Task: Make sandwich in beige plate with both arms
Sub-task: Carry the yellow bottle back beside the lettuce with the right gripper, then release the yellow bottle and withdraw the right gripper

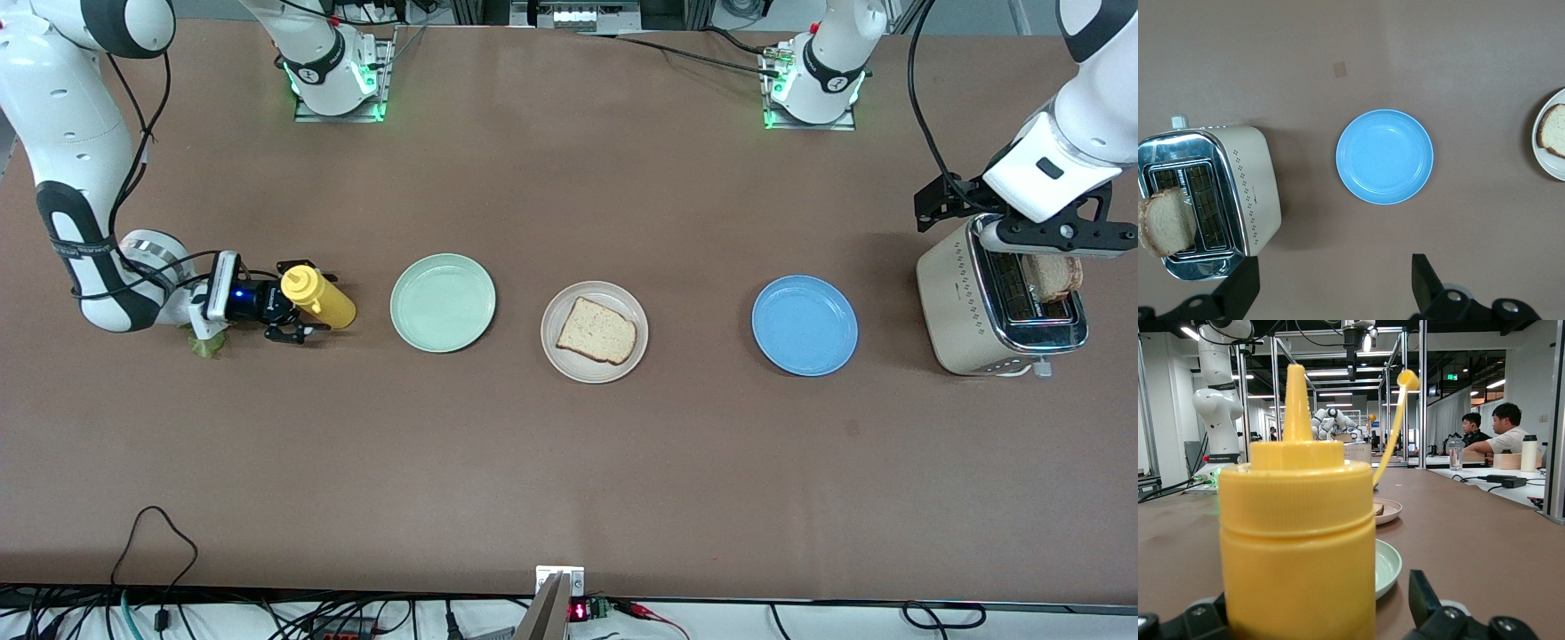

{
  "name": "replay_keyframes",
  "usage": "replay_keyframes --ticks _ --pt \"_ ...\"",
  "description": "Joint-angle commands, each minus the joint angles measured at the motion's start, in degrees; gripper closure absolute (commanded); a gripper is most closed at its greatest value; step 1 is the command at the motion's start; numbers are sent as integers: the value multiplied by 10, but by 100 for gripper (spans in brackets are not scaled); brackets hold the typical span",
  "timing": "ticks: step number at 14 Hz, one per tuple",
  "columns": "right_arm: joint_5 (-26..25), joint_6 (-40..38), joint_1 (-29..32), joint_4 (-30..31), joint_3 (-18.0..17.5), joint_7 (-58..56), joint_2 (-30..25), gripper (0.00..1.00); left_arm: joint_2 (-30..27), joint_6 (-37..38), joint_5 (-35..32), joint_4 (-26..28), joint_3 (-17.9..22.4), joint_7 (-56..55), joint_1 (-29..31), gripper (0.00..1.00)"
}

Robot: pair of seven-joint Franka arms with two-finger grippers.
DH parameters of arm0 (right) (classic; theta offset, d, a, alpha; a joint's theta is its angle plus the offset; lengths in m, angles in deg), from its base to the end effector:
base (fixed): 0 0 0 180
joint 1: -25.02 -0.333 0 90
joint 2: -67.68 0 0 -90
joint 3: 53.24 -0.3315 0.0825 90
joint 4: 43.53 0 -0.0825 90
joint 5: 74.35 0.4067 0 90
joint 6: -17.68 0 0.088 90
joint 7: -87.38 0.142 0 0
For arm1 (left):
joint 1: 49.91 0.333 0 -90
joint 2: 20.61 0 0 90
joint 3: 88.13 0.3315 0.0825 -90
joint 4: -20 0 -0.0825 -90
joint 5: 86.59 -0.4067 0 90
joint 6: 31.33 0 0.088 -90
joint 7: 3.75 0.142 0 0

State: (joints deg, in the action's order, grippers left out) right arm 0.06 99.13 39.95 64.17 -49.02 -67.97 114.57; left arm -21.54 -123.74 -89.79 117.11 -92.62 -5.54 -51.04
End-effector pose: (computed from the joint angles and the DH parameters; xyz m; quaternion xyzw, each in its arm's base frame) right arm 0.5541 -0.0367 0.0833 -0.5131 -0.5024 -0.4879 0.4963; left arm 0.5668 -0.0483 0.5568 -0.9984 0.0354 0.0310 0.0305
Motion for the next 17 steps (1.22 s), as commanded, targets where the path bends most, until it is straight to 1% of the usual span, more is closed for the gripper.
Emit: replay_keyframes --ticks 1,4,6,10,14,17 --pt "-20 -9 9 -17 14 3 -11 0 0 9 9 -8 4 -1 -4 0" --pt "-47 -12 14 -23 31 22 -15 0 0 9 9 -8 4 -1 -4 0" --pt "-58 -20 13 -27 50 31 -21 0 0 9 9 -8 4 -1 -4 0" --pt "-99 -36 12 -55 78 87 -33 0 0 9 9 -8 4 -1 -4 0" --pt "-157 -17 -2 -61 110 212 -94 0 0 9 9 -8 4 -1 -4 0" --pt "-224 42 -18 -62 112 327 -159 0 0 9 9 -8 4 -1 -4 0"
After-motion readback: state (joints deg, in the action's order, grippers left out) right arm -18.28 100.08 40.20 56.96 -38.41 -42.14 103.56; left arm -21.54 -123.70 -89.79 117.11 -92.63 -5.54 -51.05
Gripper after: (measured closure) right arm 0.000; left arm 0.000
